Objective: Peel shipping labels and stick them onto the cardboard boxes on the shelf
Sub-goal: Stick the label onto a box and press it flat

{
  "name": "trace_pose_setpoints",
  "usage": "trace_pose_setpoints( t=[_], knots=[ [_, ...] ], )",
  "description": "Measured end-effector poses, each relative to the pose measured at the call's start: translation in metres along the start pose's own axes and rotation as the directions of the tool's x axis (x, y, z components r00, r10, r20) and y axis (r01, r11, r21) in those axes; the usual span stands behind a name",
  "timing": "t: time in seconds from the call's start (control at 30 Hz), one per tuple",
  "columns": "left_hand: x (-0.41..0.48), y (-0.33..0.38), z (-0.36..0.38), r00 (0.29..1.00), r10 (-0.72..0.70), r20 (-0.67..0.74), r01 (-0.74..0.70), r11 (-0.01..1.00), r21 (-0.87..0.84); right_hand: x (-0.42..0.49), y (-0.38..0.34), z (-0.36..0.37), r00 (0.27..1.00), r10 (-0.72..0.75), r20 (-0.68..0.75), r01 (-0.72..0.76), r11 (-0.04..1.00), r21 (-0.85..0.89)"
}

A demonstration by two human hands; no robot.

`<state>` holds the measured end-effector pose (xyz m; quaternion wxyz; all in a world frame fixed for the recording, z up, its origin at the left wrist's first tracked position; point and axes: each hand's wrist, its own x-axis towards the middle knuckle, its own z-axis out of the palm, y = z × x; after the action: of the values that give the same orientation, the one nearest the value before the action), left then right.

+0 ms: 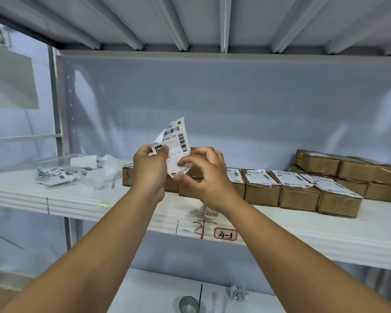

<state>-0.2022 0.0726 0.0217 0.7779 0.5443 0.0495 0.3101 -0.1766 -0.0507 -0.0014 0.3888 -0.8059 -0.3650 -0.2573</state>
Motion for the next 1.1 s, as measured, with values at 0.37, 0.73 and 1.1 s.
trace_pose_setpoints(
  t=[0.37, 0.73, 1.1],
  knots=[
    [0.021, 0.016, 0.032, 0.951, 0.043, 0.305, -0.100, 0.980, 0.173, 0.032, -0.002, -0.048, 0.881, 0.463, 0.099, -0.414, 0.653, 0.634],
    [0.076, -0.001, 0.052, 0.922, 0.234, 0.309, -0.293, 0.943, 0.159, 0.076, 0.029, -0.046, 0.873, 0.487, 0.016, -0.400, 0.698, 0.594],
    [0.103, -0.038, 0.040, 0.847, 0.218, 0.485, -0.404, 0.857, 0.320, 0.085, 0.081, -0.022, 0.931, 0.363, -0.046, -0.318, 0.866, 0.385]
  ],
)
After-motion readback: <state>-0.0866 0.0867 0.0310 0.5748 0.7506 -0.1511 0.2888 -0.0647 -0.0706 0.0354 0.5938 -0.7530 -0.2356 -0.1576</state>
